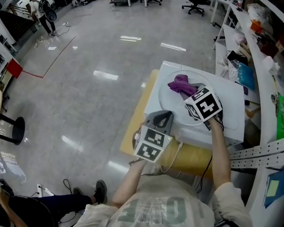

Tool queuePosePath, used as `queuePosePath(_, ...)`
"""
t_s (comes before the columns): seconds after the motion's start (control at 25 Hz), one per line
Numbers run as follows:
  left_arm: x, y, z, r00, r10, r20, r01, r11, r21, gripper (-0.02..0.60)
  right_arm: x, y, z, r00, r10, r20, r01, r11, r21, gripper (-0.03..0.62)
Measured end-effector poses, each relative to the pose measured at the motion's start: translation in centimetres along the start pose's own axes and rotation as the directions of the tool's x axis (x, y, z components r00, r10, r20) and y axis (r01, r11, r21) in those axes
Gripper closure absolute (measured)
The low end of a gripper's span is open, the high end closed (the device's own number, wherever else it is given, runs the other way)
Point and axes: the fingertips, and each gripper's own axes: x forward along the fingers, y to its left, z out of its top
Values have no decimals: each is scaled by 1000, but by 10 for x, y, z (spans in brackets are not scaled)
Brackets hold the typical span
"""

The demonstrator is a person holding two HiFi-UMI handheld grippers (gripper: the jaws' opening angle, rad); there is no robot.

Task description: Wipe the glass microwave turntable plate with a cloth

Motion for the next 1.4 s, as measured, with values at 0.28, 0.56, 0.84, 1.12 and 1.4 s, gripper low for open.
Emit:
queuePosePath(0.28,-3,3,6,1000,4,5,-4,1000,13,581,-25,47,-11,998,61,-3,-61,997,-55,537)
queuePosePath(0.56,-1,3,6,1000,13,5,-13,1000,11,581,-42,77,-21,996,91,5,-90,993,-78,537)
queuePosePath(0.84,-1,2,5,1000,18,5,-18,1000,6,581,-46,86,-25,994,105,-6,-105,991,-85,537)
queuePosePath(1.12,-3,3,4,1000,25,-2,-25,1000,-4,581,-49,93,-22,992,125,5,-124,990,-73,537)
queuePosePath(1.4,0,3,6,1000,24,5,-24,1000,-1,581,-55,29,5,995,-26,94,29,999,-32,537)
